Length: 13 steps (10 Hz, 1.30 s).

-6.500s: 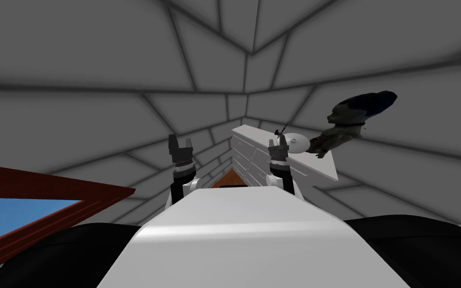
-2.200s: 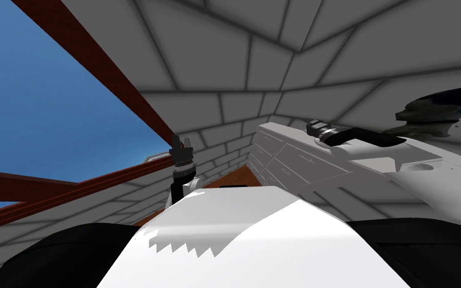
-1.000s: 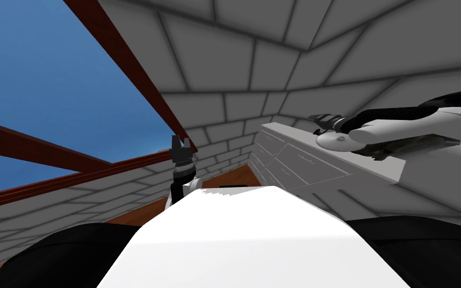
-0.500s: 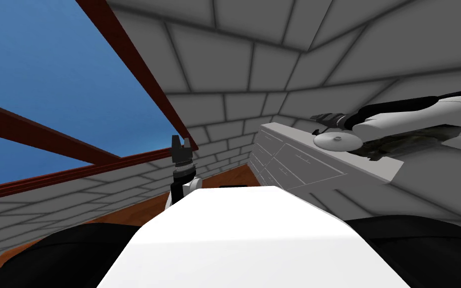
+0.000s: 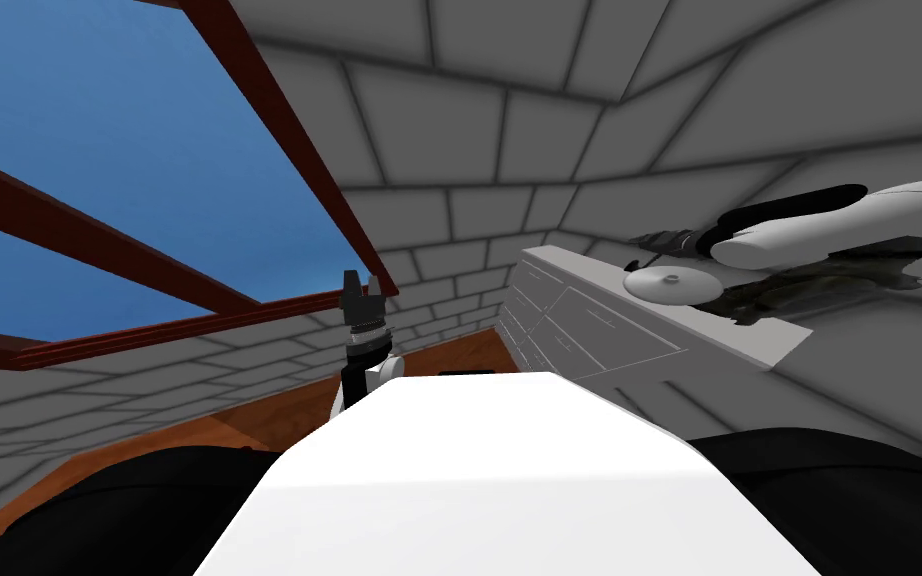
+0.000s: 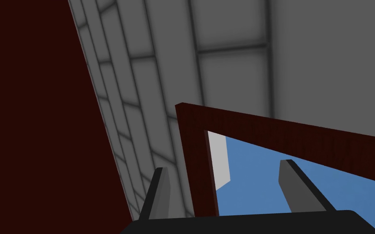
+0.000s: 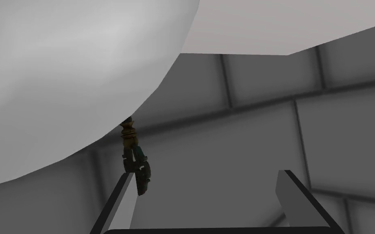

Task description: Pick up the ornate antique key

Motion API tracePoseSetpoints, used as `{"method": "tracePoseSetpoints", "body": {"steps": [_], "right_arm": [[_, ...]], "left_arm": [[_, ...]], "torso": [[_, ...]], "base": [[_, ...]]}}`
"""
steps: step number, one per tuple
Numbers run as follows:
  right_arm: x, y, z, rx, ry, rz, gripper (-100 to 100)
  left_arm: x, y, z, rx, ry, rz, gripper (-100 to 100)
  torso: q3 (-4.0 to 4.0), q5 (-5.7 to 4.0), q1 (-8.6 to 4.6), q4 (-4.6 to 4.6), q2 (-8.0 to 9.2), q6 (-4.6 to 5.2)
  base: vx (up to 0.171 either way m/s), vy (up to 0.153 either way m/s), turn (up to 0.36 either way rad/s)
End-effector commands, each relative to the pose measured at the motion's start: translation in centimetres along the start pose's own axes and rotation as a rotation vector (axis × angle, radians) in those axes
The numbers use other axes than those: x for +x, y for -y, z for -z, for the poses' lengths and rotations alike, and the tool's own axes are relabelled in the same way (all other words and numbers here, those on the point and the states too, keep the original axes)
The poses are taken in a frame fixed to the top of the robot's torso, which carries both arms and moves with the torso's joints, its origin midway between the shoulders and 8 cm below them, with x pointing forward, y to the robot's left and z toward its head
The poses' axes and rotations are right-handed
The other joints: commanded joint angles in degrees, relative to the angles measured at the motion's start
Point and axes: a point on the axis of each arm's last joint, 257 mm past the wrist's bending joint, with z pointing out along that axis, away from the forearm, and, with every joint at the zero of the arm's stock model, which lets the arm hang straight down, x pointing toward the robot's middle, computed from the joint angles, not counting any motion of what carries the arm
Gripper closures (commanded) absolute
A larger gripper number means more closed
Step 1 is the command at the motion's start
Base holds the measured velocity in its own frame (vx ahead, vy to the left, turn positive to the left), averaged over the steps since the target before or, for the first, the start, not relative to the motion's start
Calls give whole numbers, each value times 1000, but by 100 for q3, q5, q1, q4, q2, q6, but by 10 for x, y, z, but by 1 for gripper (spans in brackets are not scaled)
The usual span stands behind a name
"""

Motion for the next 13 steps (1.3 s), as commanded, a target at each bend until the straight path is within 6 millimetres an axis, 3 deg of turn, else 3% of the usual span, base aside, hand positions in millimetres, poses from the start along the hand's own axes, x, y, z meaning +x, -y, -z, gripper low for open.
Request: {"method": "tracePoseSetpoints", "body": {"steps": [1, 4, 5, 6, 7, 13], "right_arm": [[8, 16, -5, 57, -32, 74, -100], [25, 49, -10, 144, -95, 181, -100], [18, 40, -8, 126, -81, 160, -100], [19, 41, -8, 131, -85, 166, 0], [16, 51, -7, 141, -80, 162, -100], [9, 102, 0, 190, -70, 137, -100]], "left_arm": [[0, 0, 0, 0, 0, 0, 0], [0, 0, 0, 0, 0, 0, 0], [0, 0, 0, 0, 0, 0, 0], [0, 0, 0, 0, 0, 0, 0], [0, 0, 0, 0, 0, 0, 0], [0, 0, 0, 0, 0, 0, 0]], "torso": [[0, 0, 0, 0, 0, 0], [-1, -2, -4, -1, -1, -1], [-3, -1, 3, -1, -5, 2], [-6, 2, 17, -2, -11, 4], [-8, 5, 27, -3, -15, 3], [-13, 8, 37, -5, -22, 0]], "base": [[-41, -104, 126], [-48, -85, 126], [-13, -27, 18], [-3, -6, -3], [1, 4, 87], [8, 11, 92]]}}
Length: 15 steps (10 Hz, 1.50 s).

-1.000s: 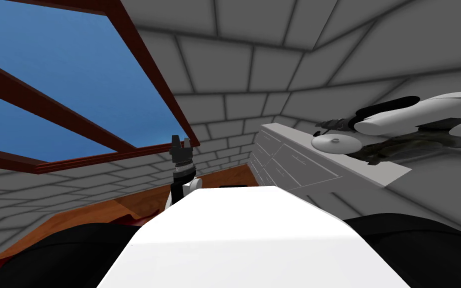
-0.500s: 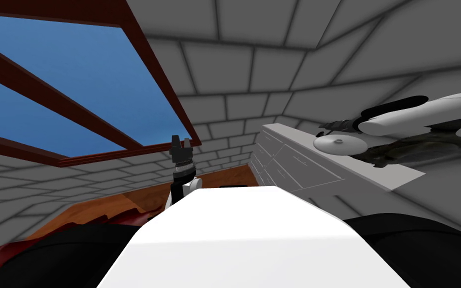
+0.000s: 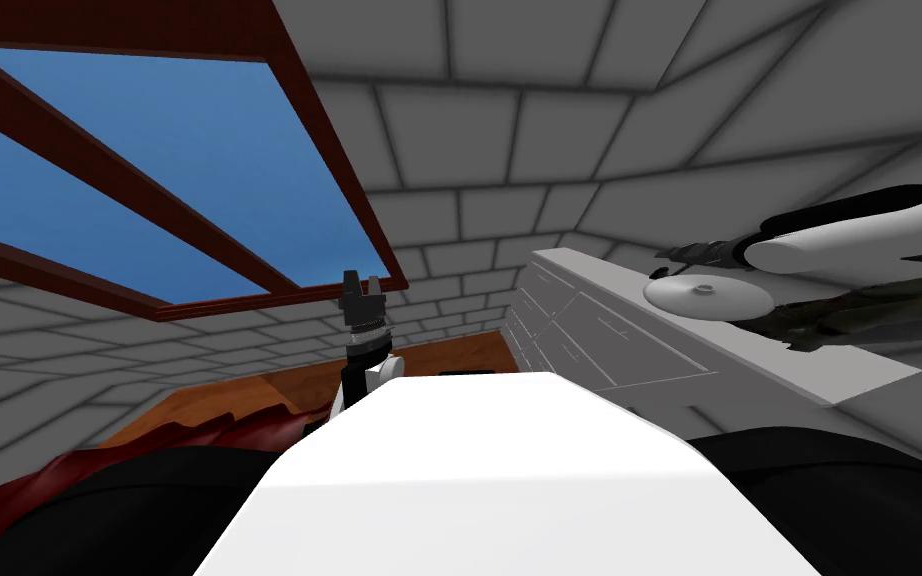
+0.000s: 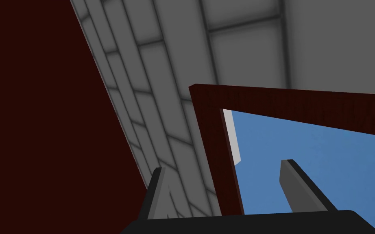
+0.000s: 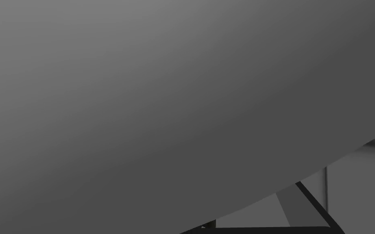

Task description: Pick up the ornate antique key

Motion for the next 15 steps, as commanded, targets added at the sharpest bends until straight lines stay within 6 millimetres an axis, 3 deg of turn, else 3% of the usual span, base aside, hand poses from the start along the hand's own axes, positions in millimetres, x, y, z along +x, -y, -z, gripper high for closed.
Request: {"method": "tracePoseSetpoints", "body": {"steps": [1, 6, 8, 9, 13, 14, 15], "right_arm": [[1, 8, 0, 6, 0, 2, -100], [10, 49, -2, 42, -9, -24, -100], [11, 47, -2, 42, -9, -20, -100], [11, 47, -3, 42, -9, -18, 100], [10, 48, -2, 43, -8, -20, 100], [10, 48, -2, 43, -8, -19, 0], [5, 29, -1, 24, -3, -7, 100]], "left_arm": [[0, 0, 0, 0, 0, 0, 0], [0, 0, 0, 0, 0, 0, 0], [0, 0, 0, 0, 0, 0, 0], [0, 0, 0, 0, 0, 0, 0], [0, 0, 0, 0, 0, 0, 0], [0, 0, 0, 0, 0, 0, 0], [0, 0, 0, 0, 0, 0, 0]], "torso": [[0, 0, 0, 0, 0, 0], [1, 0, -2, 1, 2, 1], [0, 1, -2, 0, 1, 2], [2, 1, -2, 1, 2, 2], [-3, -4, -2, -3, -3, -6], [-4, -5, -3, -3, -3, -7], [-4, -5, -3, -3, -4, -7]], "base": [[7, 10, 19], [7, 9, 78], [3, 3, 19], [0, 0, 0], [0, -1, -5], [0, 0, 0], [-7, -11, -162]]}}
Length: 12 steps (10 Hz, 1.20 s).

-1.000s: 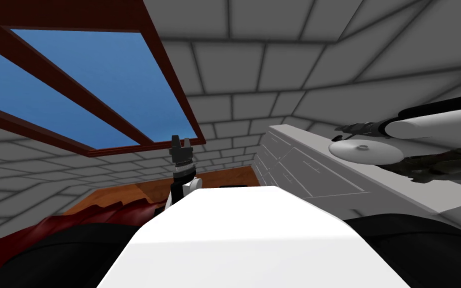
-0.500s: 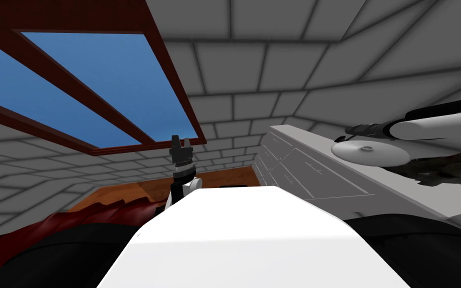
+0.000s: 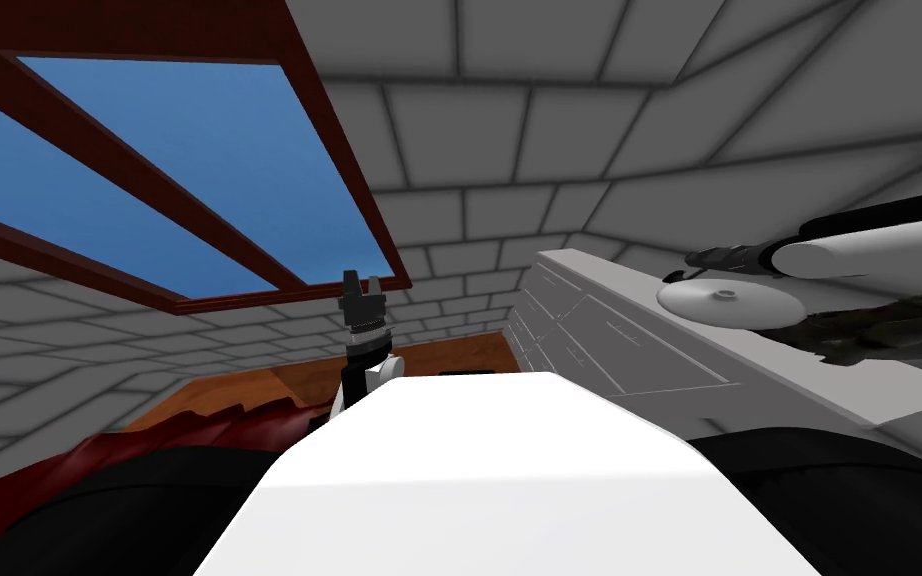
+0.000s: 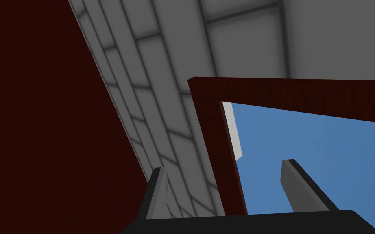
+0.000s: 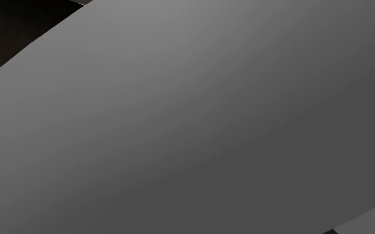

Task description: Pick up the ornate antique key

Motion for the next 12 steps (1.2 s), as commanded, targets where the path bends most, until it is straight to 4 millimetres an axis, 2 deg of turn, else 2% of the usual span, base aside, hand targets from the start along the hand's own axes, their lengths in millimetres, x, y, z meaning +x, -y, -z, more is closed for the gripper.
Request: {"method": "tracePoseSetpoints", "body": {"steps": [1, 2, 4, 5, 8, 9, 12], "right_arm": [[-5, -18, 1, -17, 4, 7, 100], [-5, -18, 1, -17, 4, 4, 100], [-7, -39, 2, -36, 6, 21, 100], [-7, -39, 2, -36, 6, 14, 100], [-7, -70, 5, -66, 3, 34, 100], [-7, -70, 5, -66, 3, 27, 100], [-5, -90, 7, -86, -3, 36, 100]], "left_arm": [[0, 0, 0, 0, 0, 0, 0], [0, 0, 0, 0, 0, 0, 0], [0, 0, 0, 0, 0, 0, 0], [0, 0, 0, 0, 0, 0, 0], [0, 0, 0, 0, 0, 0, 0], [0, 0, 0, 0, 0, 0, 0], [0, 0, 0, 0, 0, 0, 0]], "torso": [[0, 0, 0, 0, 0, 0], [2, -1, -2, 1, 4, -2], [0, 0, 1, -1, 0, -8], [0, -1, 2, -1, 1, -6], [0, -3, 0, -1, 0, -5], [0, -2, -1, 0, 1, -8], [-2, -5, -1, -2, -2, -12]], "base": [[-13, -15, -158], [-11, -10, -32], [-9, -10, -82], [-5, -5, -37], [-7, -10, -102], [-6, -10, -22], [-5, -7, -52]]}}
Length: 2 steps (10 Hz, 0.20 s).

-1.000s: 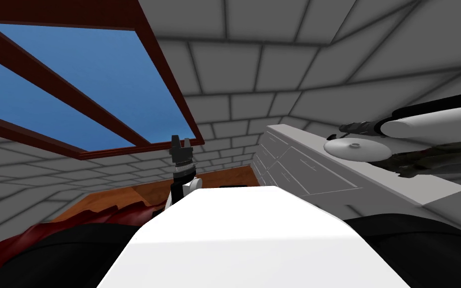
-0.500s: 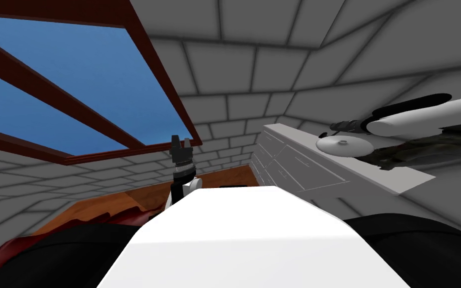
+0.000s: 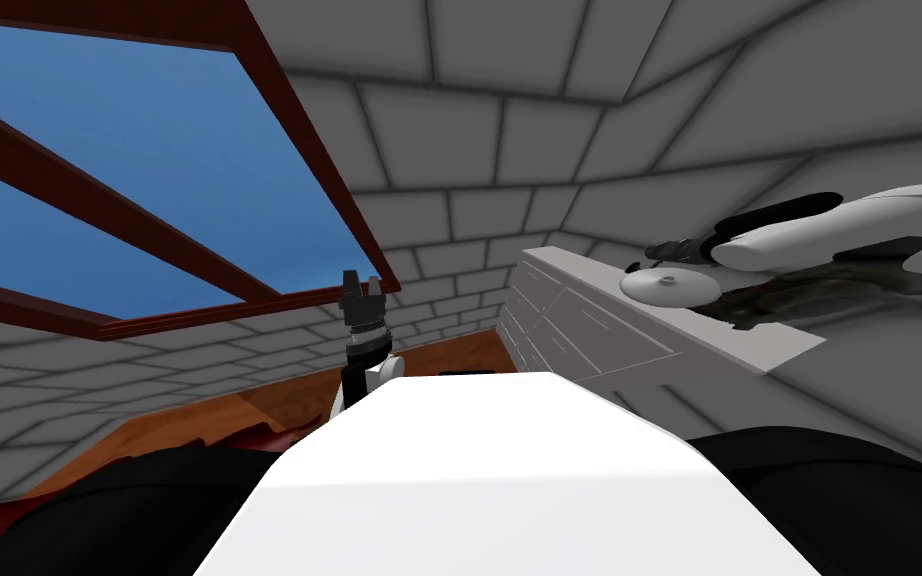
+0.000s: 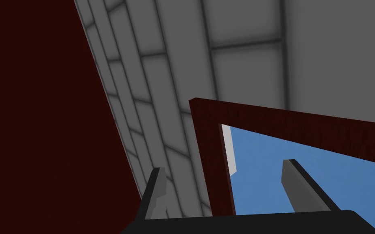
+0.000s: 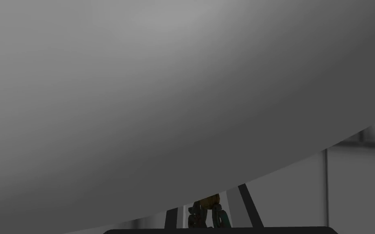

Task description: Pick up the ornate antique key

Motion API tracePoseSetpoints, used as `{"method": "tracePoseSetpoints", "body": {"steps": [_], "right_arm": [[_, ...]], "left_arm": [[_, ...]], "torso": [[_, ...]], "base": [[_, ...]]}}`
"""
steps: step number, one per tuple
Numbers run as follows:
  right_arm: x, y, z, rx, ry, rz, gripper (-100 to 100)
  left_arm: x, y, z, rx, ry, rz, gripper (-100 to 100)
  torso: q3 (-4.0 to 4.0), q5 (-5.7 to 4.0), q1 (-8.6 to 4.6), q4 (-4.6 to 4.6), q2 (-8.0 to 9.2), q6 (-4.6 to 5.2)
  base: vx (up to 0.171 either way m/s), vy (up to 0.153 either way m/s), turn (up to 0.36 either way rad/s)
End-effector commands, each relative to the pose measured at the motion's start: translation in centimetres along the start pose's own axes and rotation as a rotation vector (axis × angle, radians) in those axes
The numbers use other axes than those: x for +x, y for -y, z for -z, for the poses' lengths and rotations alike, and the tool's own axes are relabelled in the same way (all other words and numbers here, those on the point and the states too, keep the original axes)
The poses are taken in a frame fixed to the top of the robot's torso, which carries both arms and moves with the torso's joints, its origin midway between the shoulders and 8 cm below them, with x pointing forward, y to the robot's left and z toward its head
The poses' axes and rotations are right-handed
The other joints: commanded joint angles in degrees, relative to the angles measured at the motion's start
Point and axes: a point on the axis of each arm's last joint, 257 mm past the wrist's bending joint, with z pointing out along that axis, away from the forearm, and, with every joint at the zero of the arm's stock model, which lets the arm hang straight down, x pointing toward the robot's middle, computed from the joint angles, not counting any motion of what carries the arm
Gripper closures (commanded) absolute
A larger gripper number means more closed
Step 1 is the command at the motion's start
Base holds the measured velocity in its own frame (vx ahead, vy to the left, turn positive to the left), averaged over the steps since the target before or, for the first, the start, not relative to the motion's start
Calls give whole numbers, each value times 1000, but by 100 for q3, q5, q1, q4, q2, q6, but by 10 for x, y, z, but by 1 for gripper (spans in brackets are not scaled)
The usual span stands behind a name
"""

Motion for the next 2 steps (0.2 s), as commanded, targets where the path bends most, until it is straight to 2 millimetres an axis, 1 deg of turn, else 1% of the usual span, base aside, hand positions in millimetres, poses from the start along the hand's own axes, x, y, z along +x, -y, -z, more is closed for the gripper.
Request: {"method": "tracePoseSetpoints", "body": {"steps": [1, 2], "right_arm": [[0, 0, 0, 0, 0, 0, 100], [0, -1, 0, -2, 1, -3, 0]], "left_arm": [[0, 0, 0, 0, 0, 0, 0], [0, 0, 0, 0, 0, 0, 0]], "torso": [[0, 0, 0, 0, 0, 0], [0, 0, 0, 0, 0, -1]], "base": [[-2, -3, -12], [0, 0, 0]]}}
